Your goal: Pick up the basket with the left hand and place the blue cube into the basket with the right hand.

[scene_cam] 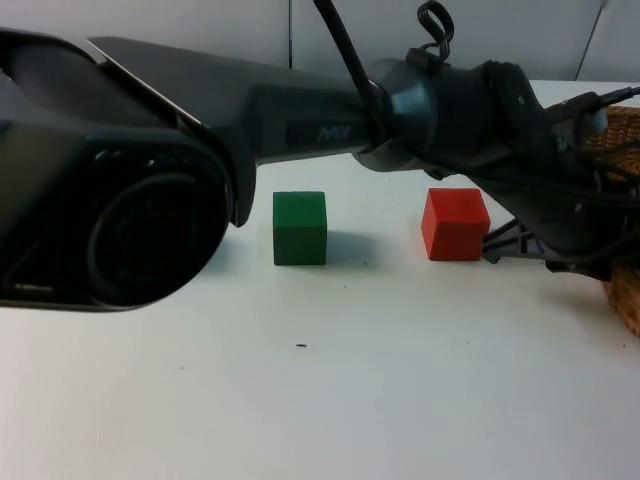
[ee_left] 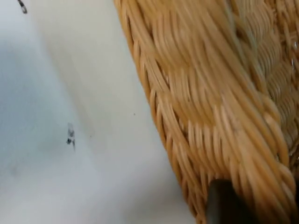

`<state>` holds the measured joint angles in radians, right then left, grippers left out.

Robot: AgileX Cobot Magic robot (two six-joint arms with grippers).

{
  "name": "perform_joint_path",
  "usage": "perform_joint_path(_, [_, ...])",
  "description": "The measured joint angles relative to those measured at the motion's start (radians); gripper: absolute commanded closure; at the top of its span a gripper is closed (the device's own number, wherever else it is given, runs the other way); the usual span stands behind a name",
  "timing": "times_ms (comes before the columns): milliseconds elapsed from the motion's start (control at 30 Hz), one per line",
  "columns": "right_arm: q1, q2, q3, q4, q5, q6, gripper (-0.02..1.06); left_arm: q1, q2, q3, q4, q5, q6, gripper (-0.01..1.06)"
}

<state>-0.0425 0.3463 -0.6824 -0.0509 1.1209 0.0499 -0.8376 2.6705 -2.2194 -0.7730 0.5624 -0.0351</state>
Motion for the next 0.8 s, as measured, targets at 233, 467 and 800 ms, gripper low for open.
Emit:
perform_joint_path(233, [0.000, 0.000, 0.000, 0.000, 0.000, 0.000, 0.01, 0.000, 0.002, 0.000, -0.007, -0.017, 0.003, 1.05])
perform_joint_path(467, [0.000, 0.000, 0.000, -0.002, 0.000, 0.000, 0.01, -0.002, 0.002, 0.000, -0.011, -0.048, -0.033, 1.05])
perform_joint_path(800, [0.000, 0.000, 0.000, -0.002, 0.000, 0.000, 0.01, -0.005, -0.017, 0.002, 0.074, -0.084, -0.172, 1.05])
